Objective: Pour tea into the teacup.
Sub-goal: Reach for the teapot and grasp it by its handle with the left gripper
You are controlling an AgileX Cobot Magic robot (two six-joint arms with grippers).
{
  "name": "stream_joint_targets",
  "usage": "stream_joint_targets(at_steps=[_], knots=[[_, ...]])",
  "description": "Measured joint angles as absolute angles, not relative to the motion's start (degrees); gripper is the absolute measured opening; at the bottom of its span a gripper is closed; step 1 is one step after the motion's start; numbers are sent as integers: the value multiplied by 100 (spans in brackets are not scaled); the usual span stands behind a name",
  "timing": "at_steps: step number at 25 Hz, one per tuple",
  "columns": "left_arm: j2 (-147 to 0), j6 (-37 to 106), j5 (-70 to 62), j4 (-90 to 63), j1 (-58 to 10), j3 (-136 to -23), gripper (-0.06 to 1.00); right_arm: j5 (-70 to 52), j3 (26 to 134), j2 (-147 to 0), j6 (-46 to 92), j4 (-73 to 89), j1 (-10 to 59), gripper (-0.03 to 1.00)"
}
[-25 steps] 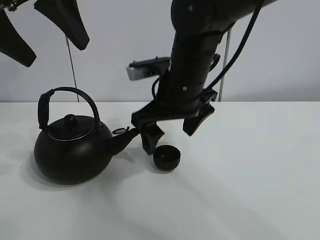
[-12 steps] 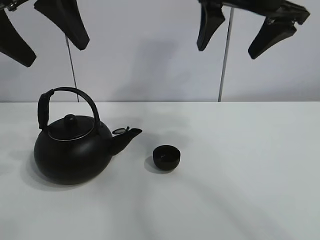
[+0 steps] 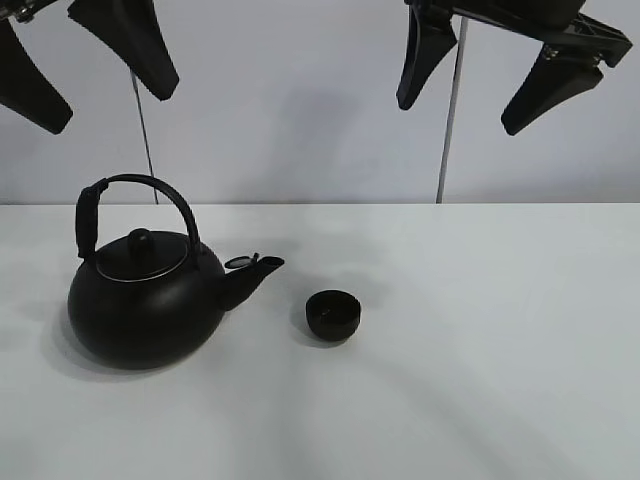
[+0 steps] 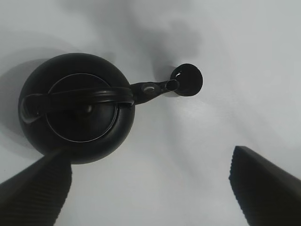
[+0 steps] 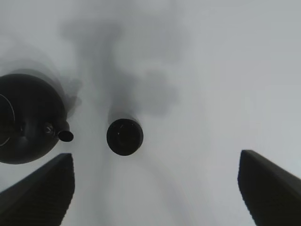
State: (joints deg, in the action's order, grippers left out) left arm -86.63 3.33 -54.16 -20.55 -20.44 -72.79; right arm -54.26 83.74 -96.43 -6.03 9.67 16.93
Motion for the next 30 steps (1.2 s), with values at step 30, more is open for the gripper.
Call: stream_joint_targets(at_steps=[30], knots=[[-8657,501,-5352,-2035,-2044,-7279,65,-5268,8288,-9643,-603,974,1693,65]])
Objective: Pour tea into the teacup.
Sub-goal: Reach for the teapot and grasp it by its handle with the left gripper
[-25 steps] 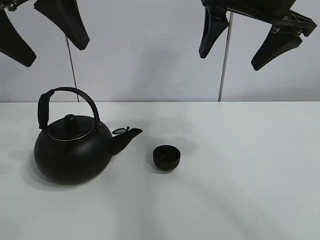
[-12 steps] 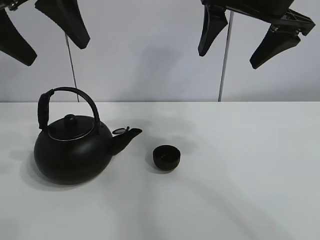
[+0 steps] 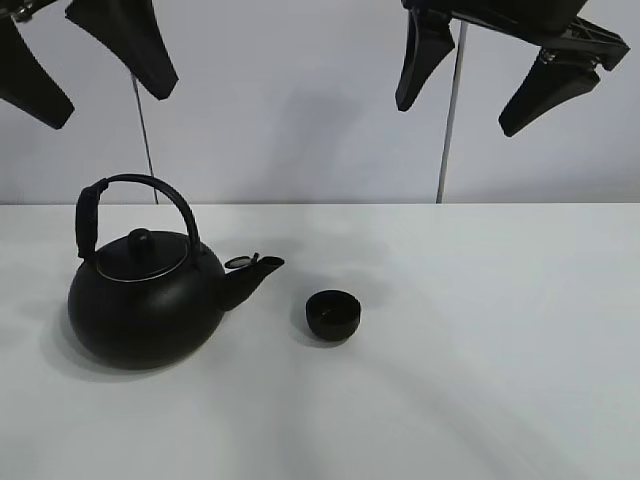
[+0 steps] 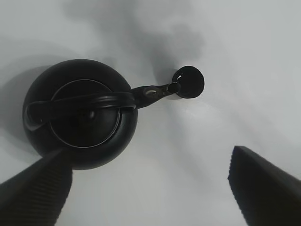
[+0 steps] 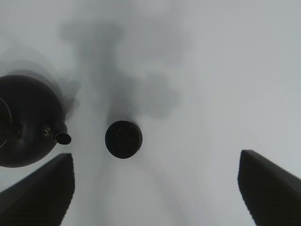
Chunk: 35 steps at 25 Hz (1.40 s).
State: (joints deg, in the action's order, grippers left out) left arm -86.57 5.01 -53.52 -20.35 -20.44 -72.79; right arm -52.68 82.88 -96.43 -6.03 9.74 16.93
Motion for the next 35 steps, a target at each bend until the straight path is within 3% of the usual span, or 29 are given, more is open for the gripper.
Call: stream_joint_targets(at_steps=[8,12,17,23,35], knots=[[-7687,632,-3753,-1084,-2168,-6589,60,-4882,8288,-9643,-603,974,1693,65],[-6887,637,-2202,-586,-2259,-5206,60,-4562,8288,-9643,-603,985,1693,65],[-6547,657,673,-383,-2230,-3090,60,-4175,8281,-9643,-603,987,1693,65],[-7424,661,3238,-391,-1978,-1841,60,-3880,8281,-9643,-603,991,1693,65],[-9541,661,6018,-390,-1855,-1767,60,-3775,8281,-9643,-603,991,1693,65]])
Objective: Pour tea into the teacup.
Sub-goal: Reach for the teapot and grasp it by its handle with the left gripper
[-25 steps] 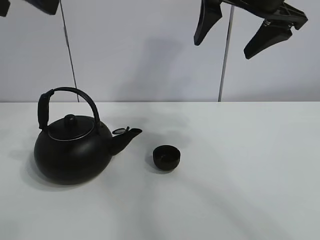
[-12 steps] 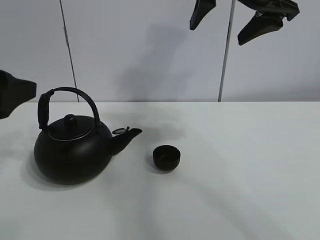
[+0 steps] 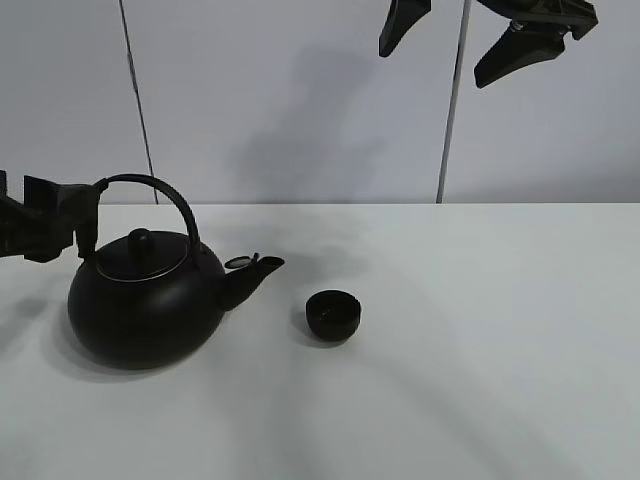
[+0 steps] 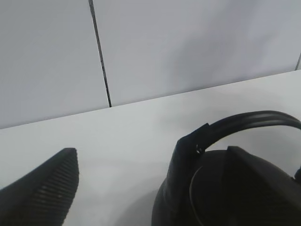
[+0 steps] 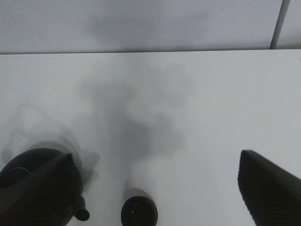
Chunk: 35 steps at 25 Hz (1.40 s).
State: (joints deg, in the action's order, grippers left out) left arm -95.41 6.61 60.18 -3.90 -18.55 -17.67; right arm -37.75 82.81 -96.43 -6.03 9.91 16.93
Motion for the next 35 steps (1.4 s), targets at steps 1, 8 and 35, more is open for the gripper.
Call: stream_joint_targets(at_steps=[1,8,35], knots=[[-9596,656,6076,-361,-1855,-1767,60,-3775,8281,-9643,-603,991,1693,65],[-9824,639,6193,-212,-1855,-1778,60,-3775,8281,-9643,-603,991,1693,65],[-10209,639,5702,373,-1758,-2233,60,-3775,8281,-9643,-603,991,1693,65]])
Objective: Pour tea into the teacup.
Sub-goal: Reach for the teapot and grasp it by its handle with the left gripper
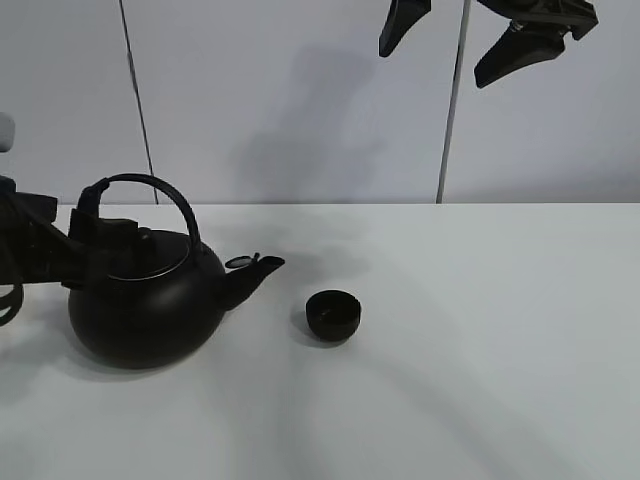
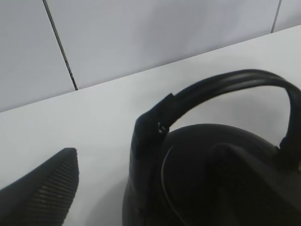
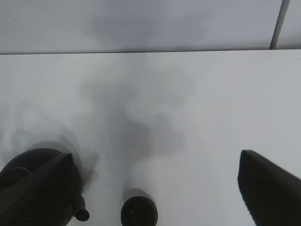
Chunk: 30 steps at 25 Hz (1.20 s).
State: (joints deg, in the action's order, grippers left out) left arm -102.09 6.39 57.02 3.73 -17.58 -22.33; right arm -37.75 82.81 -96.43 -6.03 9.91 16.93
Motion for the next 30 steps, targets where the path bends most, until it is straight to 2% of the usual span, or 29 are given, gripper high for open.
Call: stream_joint_targets(at_steps=[22,30], knots=[[-10523,522,6387,301,-1746,-2244,60,-3759,8281,-9643,-603,993,1693,65],[-10523,480,6477,365,-1746,-1898,60,-3759,8281,-9643,-603,993,1693,65]])
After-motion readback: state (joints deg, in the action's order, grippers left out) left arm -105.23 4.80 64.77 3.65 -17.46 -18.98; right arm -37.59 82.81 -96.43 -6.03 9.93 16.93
